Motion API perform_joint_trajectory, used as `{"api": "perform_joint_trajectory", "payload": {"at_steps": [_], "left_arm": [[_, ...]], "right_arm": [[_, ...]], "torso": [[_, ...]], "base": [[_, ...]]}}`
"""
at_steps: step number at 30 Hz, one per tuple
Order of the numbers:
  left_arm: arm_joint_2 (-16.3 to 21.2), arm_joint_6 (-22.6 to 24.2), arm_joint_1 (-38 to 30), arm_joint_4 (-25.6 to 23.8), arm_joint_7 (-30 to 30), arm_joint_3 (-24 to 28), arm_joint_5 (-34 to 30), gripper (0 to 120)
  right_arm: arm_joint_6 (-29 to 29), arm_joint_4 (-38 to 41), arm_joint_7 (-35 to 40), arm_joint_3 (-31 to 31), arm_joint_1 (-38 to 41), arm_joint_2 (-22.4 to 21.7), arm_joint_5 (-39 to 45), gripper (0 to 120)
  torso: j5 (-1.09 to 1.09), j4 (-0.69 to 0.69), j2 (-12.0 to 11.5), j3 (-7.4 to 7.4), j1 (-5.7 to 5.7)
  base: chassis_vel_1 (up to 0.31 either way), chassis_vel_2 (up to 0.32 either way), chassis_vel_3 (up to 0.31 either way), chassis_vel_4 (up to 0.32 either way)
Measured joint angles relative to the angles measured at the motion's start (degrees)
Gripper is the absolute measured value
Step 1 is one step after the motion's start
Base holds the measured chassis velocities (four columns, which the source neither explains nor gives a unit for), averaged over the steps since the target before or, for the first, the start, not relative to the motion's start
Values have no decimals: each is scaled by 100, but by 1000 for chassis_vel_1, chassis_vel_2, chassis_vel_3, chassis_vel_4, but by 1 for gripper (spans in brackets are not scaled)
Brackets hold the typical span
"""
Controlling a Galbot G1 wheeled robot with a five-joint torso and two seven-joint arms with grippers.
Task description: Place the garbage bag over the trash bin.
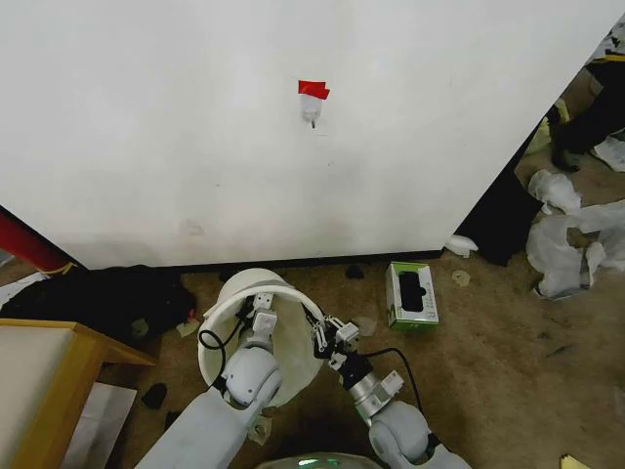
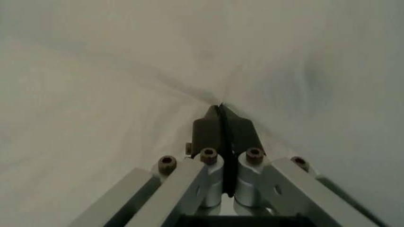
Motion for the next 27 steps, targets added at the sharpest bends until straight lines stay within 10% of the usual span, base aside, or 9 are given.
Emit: {"api": "perform_joint_trajectory", "payload": {"at_steps": [16,27], "left_arm": [[77,-90,628,-557,333,-19,283,0],[751,-372,1910,-2642,1014,-583,821,0]], "right_arm": [[255,-481,323,-43,169,307,-355,1],[-922,-455,1998,-286,334,513,233,1]], "torso": [[0,0,0,0,0],[0,0,0,0,0]], "base": [[0,0,0,0],[0,0,0,0]]}}
